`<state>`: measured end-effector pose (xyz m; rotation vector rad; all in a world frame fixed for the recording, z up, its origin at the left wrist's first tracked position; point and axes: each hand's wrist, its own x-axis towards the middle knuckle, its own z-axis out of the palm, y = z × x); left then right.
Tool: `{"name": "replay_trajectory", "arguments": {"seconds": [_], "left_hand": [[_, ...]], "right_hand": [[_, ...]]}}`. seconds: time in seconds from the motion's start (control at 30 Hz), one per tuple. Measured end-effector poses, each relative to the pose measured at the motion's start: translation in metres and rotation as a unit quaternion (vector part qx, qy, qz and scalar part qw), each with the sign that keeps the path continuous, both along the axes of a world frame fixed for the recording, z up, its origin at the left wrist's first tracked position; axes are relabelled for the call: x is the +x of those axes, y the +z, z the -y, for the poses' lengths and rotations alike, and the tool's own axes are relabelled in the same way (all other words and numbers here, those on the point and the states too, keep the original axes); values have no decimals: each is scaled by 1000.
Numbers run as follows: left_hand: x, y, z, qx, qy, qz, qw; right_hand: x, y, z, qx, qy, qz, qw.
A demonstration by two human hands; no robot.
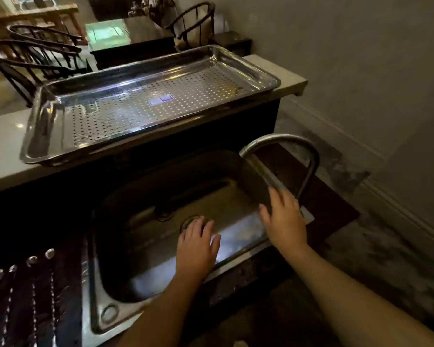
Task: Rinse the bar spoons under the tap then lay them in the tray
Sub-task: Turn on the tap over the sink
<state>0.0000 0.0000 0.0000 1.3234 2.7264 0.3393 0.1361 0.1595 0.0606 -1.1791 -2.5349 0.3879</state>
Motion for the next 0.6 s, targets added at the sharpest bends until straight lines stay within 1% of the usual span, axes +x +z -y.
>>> {"name": "replay_trajectory", "arguments": {"seconds": [0.07,0.17,0.3,0.4,0.5,0.6], "left_hand": [[5,-9,-8,-8,2,19,1000],[13,-25,-11,-31,12,40,999],[18,-32,-5,-12,56,38,998],[22,-30,-5,13,70,10,997],[24,-30,-6,26,67,-15,997],[24,-33,-6,31,66,-27,997]], "right_hand": [[2,-1,-12,-33,-42,-56,997],[2,-4,-24,-58,-63,-71,994],[1,-11,-29,-61,-82,-112,988],[-3,-21,-28,-40,-85,-96,991],[-9,-29,-29,-10,-77,-44,996],[-14,-32,-33,-1,-80,1,997]]}}
